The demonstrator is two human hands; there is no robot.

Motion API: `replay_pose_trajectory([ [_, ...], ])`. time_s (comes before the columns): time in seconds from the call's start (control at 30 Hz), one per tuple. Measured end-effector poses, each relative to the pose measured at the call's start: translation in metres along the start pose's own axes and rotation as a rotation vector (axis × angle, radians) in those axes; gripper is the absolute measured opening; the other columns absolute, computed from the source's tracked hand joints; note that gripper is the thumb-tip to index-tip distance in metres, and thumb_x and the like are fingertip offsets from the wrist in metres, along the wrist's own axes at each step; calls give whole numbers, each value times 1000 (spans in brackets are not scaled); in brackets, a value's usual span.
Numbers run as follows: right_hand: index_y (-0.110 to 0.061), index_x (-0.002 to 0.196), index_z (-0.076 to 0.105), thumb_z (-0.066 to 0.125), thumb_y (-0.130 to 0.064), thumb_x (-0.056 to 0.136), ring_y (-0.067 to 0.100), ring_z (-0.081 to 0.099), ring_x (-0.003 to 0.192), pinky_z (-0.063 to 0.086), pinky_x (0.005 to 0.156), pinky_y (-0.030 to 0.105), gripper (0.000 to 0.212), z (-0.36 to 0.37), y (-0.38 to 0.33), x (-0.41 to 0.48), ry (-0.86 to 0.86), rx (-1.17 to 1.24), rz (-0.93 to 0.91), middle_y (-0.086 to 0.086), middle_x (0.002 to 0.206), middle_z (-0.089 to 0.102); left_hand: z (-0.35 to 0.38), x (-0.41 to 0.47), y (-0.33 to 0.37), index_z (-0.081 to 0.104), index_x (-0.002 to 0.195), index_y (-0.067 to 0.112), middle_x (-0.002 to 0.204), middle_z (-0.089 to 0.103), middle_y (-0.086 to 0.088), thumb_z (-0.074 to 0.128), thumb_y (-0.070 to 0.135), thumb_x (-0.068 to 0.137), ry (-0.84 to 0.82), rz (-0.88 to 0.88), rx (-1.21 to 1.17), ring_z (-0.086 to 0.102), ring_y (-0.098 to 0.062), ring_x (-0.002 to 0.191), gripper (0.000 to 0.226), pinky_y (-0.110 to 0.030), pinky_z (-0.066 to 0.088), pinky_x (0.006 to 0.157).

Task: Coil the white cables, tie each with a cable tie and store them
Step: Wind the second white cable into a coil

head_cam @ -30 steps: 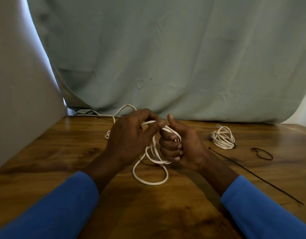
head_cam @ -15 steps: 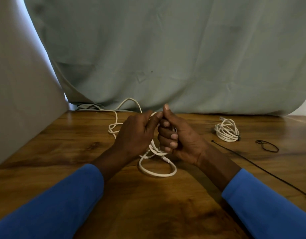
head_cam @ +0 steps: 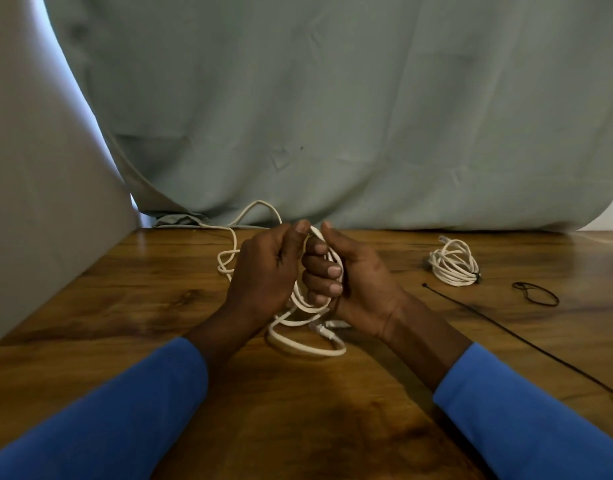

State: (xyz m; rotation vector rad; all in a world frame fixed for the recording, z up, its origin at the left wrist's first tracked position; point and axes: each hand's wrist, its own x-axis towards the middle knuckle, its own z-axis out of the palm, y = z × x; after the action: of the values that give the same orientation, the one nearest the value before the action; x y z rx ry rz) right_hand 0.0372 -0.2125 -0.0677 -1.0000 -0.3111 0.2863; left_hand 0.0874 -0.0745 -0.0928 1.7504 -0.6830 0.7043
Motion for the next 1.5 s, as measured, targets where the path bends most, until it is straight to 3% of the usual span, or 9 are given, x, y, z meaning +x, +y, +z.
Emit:
replay_pose_trajectory([
  [0.3,-23,50,45,33,-39,107,8,5,38,9,35,13,60,0,-6,2,45,328,-74,-8,37,26,-4,-2,10,72,97,5,74,74,-7,38,43,111,-78,-215,-284,70,-13,68,53,-31,55,63],
  [0.43,-21,50,43,39,-31,99,7,15,28,15,30,17,51,-12,-24,1,118,444,-239,-8,36,26,-2,-3,17,70,96,17,51,49,4,55,20,107,-177,-388,-488,38,-5,41,19,-19,35,43],
  [0.53,-20,48,41,42,-22,89,7,23,26,18,29,17,41,-27,-45,-1,265,561,-402,-7,38,24,0,0,27,69,114,13,58,54,-1,59,10,102,-264,-568,-743,42,-5,42,16,-16,39,41],
  [0.67,-20,47,39,41,-17,72,8,23,26,19,29,15,24,-49,-64,-11,396,642,-557,-7,39,25,9,-11,28,69,112,25,66,67,-3,67,12,99,-327,-268,-295,63,-16,56,18,-30,53,56],
  [0.9,-22,67,37,27,-35,109,9,29,33,27,43,17,45,-54,-66,-9,536,541,-621,-7,43,31,6,-18,40,59,130,43,98,72,17,66,40,89,-664,44,451,67,-2,91,42,-26,52,80],
  [1.07,-19,79,43,35,-30,112,9,40,42,33,55,28,37,-40,-54,-2,646,157,-684,-6,52,44,12,-23,60,48,129,27,112,66,-1,49,42,101,-840,255,772,59,-19,91,32,-36,42,81],
  [1.27,-9,115,51,41,-34,111,1,50,62,38,60,21,28,-41,-15,2,557,-1280,-666,-4,77,53,-6,-14,57,61,114,34,105,68,11,51,45,93,-616,430,615,63,-13,92,27,-28,38,72],
  [1.4,-23,101,60,43,-39,111,18,65,85,52,79,43,26,-41,-7,2,373,-1246,-412,0,89,66,-31,7,27,73,103,38,77,55,23,55,36,90,-370,392,517,58,-2,73,22,-17,33,61],
  [1.5,-12,94,62,42,-39,111,19,59,67,47,66,38,37,-34,-1,4,282,-1096,-358,5,75,61,-36,10,19,75,101,36,76,56,26,64,35,92,-360,361,412,55,5,72,15,-16,39,64],
])
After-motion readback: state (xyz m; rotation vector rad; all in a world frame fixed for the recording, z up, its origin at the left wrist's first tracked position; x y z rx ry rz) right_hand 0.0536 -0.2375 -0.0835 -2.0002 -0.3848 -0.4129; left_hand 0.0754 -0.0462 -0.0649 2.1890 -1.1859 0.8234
